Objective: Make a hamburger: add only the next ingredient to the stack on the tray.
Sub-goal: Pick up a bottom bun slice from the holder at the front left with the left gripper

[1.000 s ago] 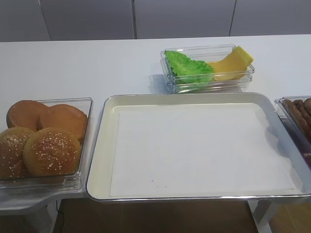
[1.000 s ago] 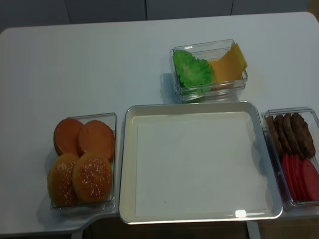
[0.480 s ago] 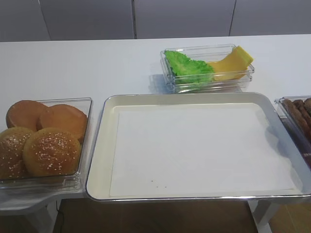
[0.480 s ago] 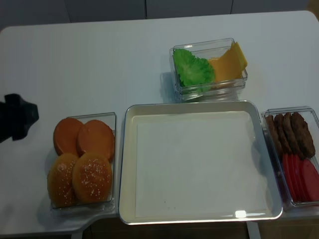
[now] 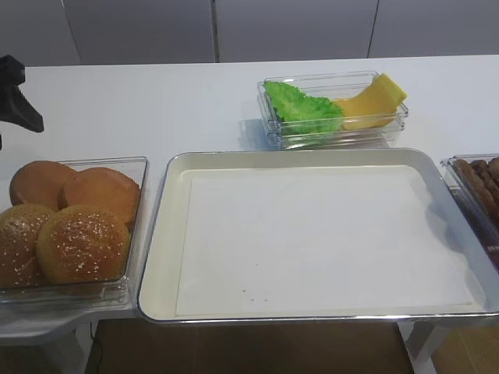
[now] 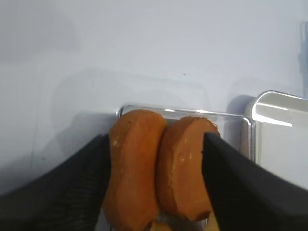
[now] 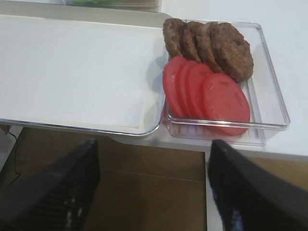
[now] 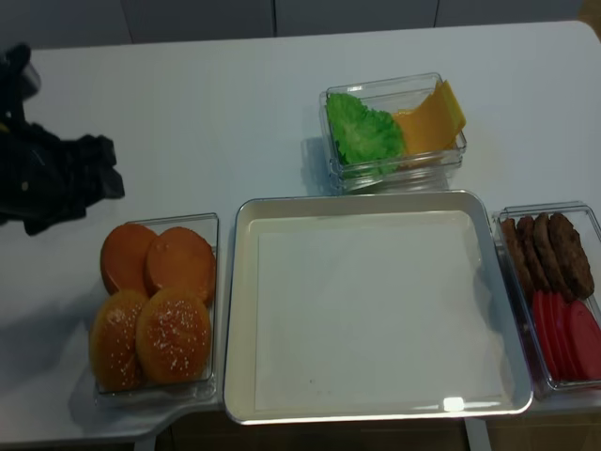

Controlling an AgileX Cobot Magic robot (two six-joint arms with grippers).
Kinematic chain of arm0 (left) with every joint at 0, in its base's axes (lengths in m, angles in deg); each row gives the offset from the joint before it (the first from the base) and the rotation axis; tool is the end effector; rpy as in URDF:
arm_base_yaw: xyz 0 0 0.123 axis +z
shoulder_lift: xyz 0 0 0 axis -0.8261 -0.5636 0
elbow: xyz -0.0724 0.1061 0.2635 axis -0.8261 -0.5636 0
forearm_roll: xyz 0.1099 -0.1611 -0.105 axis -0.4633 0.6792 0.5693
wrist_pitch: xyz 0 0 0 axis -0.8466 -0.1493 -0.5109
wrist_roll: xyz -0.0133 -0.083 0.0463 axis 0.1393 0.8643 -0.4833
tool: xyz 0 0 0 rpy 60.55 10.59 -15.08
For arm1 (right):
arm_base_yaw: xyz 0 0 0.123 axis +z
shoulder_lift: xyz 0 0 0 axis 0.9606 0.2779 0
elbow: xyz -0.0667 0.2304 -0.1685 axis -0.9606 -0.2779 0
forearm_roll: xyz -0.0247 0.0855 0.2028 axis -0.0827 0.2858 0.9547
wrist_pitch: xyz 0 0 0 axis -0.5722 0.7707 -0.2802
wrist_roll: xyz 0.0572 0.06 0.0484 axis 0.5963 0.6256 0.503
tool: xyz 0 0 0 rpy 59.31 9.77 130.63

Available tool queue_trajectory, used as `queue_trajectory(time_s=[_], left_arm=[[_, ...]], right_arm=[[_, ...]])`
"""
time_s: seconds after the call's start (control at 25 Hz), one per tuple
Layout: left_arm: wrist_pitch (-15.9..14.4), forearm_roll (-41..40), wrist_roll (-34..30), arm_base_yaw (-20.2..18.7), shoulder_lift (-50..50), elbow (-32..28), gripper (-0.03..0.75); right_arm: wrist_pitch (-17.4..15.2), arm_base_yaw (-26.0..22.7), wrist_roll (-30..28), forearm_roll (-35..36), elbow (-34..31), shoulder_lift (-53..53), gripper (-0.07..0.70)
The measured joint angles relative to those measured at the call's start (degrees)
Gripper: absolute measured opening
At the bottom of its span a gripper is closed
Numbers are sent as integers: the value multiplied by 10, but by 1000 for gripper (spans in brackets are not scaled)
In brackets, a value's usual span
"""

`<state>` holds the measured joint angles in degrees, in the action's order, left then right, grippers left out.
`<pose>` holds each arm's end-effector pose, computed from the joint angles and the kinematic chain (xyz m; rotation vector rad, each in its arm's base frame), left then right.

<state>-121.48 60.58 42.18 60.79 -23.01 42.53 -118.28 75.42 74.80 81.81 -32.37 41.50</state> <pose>0.2528 -0.0036 0.3029 -0.3732 2.5686 -0.4238 -0.0416 0.0163 0.2475 -0.1891 2.1156 0.1795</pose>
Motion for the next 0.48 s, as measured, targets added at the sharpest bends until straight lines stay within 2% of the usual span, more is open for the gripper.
queue_trajectory(time_s=[0.2, 0.48], left_arm=[[-47, 72, -91, 52, -42, 1, 448], [-60, 92, -135, 65, -66, 1, 448]], right_arm=[[0, 0, 0, 0, 0, 0, 531], [0, 0, -1, 0, 0, 0, 531]])
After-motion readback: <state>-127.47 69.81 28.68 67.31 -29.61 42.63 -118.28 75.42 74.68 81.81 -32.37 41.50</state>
